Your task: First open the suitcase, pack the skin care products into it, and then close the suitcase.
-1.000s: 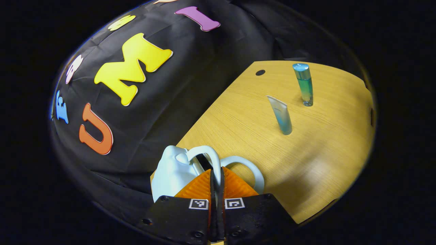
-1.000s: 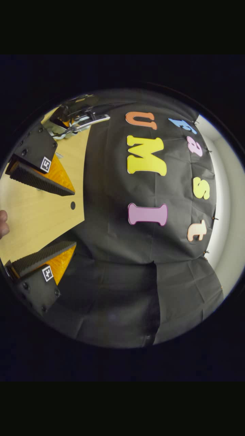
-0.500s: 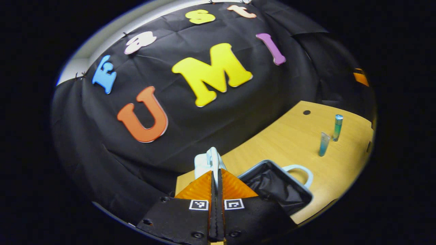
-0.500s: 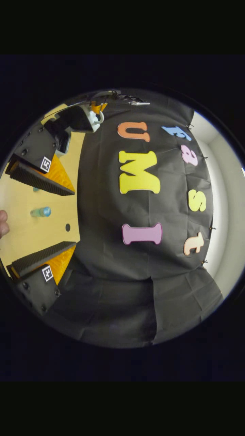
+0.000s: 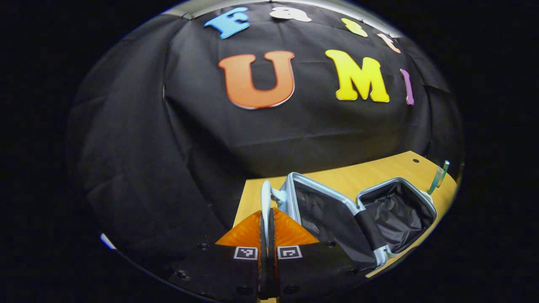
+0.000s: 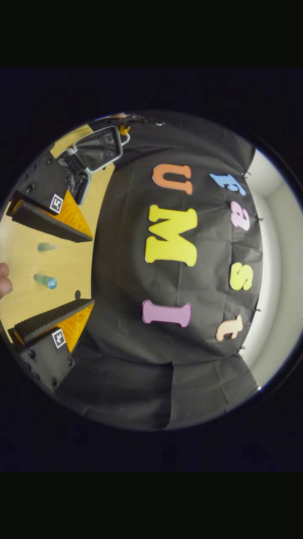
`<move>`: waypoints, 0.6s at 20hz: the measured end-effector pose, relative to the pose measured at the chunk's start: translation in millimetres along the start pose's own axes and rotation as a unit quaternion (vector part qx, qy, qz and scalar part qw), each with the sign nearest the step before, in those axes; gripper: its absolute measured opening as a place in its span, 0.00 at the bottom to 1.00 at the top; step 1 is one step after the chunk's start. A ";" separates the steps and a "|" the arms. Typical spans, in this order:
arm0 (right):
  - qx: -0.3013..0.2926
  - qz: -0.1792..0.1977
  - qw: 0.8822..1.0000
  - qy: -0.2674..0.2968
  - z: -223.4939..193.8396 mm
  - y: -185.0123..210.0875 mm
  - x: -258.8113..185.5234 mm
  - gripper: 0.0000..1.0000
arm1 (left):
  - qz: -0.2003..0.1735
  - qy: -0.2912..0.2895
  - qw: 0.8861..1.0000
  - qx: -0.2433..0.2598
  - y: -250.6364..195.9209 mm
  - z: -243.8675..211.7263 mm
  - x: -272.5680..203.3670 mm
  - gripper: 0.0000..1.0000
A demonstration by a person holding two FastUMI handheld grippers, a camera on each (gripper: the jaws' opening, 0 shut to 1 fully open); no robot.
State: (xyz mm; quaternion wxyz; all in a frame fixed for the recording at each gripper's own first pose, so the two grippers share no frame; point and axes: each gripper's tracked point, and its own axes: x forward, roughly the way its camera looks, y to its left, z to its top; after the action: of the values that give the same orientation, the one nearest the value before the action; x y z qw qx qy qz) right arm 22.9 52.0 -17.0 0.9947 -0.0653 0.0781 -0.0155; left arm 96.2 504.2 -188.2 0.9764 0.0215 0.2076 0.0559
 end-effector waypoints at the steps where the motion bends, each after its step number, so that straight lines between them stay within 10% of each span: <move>1: -0.008 0.000 1.000 0.005 -0.6 5.1 -0.4 0.80 | 0.000 0.019 1.000 -0.022 1.3 -24.2 5.8 0.03; 12: -0.047 0.025 0.999 0.009 1.1 52.1 17.3 0.80 | -0.018 0.049 0.987 -0.155 6.7 -119.2 30.4 0.04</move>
State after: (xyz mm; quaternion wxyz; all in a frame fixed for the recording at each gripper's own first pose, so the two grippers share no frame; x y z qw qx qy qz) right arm 41.2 103.1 -25.5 0.9898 -0.1103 0.0891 0.0125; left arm 74.5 516.7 -308.9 0.9576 -0.1362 0.2441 0.0704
